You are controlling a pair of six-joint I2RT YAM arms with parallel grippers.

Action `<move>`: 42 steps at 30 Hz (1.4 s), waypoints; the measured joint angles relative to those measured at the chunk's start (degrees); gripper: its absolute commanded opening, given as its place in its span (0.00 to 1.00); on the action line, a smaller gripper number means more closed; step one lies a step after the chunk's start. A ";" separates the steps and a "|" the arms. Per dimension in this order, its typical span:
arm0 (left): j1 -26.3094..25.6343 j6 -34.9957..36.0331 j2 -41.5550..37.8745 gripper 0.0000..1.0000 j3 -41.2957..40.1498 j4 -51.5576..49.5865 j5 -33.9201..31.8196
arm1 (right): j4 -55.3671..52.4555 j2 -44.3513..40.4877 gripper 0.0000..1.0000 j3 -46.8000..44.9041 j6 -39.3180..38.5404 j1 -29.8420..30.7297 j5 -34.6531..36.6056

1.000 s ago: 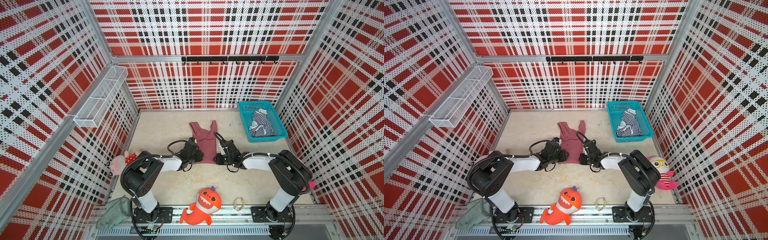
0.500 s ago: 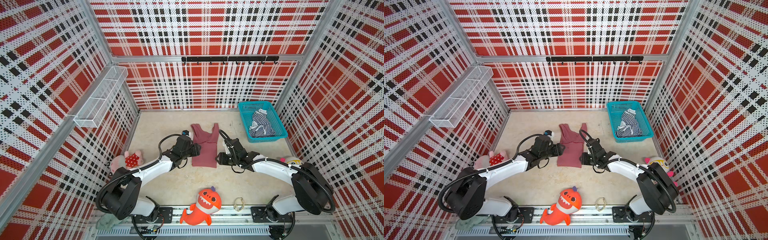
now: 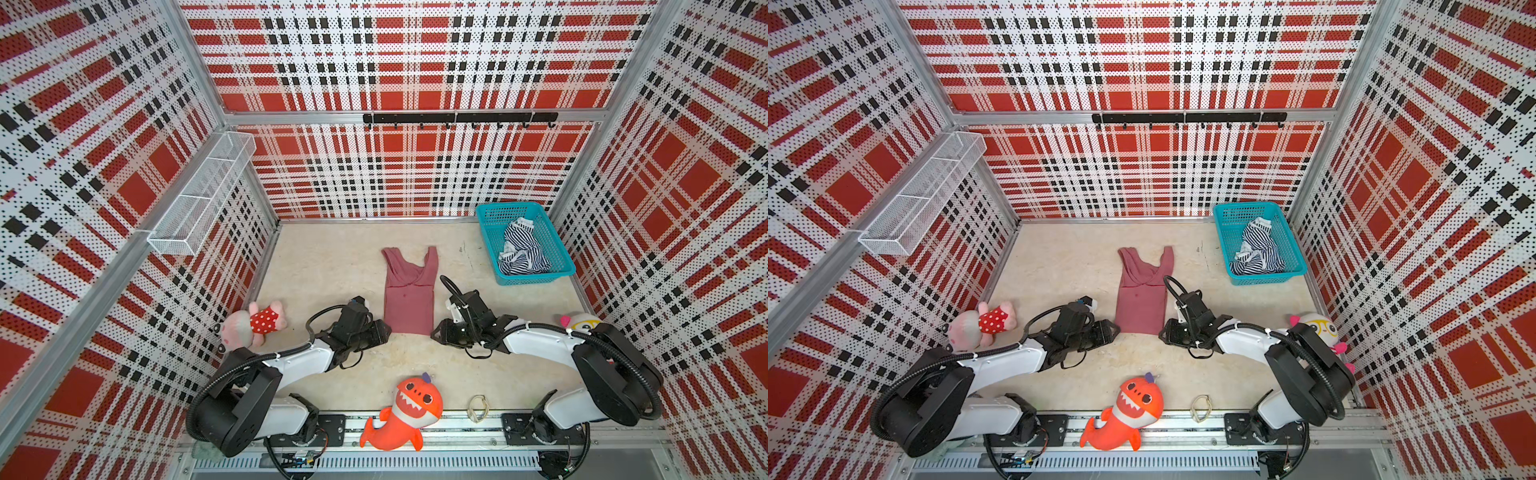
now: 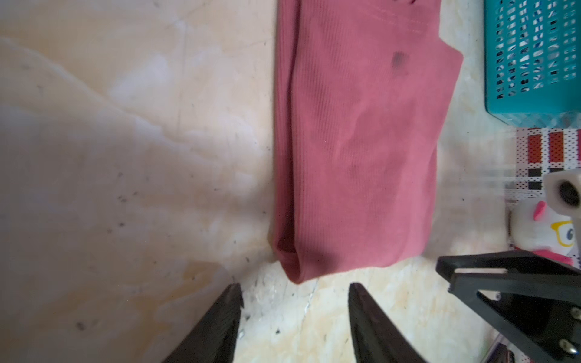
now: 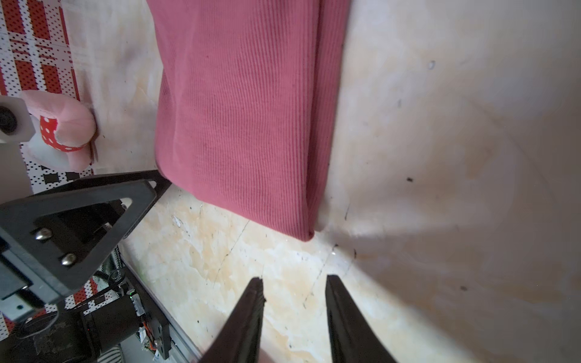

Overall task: Fold and stack tank tops
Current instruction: Fold the tank top at the top-center of the table.

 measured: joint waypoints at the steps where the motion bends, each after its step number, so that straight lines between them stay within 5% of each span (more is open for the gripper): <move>1: 0.00 -0.26 0.00 0.58 -0.24 0.76 0.17 | 0.63 0.52 0.38 0.00 0.13 0.00 -0.09; 13: 0.26 -3.72 1.36 0.34 -3.78 6.82 1.62 | 5.95 4.59 0.36 -0.22 1.66 0.00 0.13; 22: 0.31 -4.50 3.87 0.29 -3.52 9.88 1.64 | 10.21 6.38 0.32 -0.52 2.91 0.00 0.11; 31: -0.22 -4.70 4.68 0.00 -3.15 10.21 1.29 | 10.10 7.21 0.04 -0.50 2.80 0.00 1.01; 42: -3.80 -3.52 3.69 0.00 0.74 6.05 -3.43 | 0.31 2.99 0.00 2.43 -1.40 1.05 3.74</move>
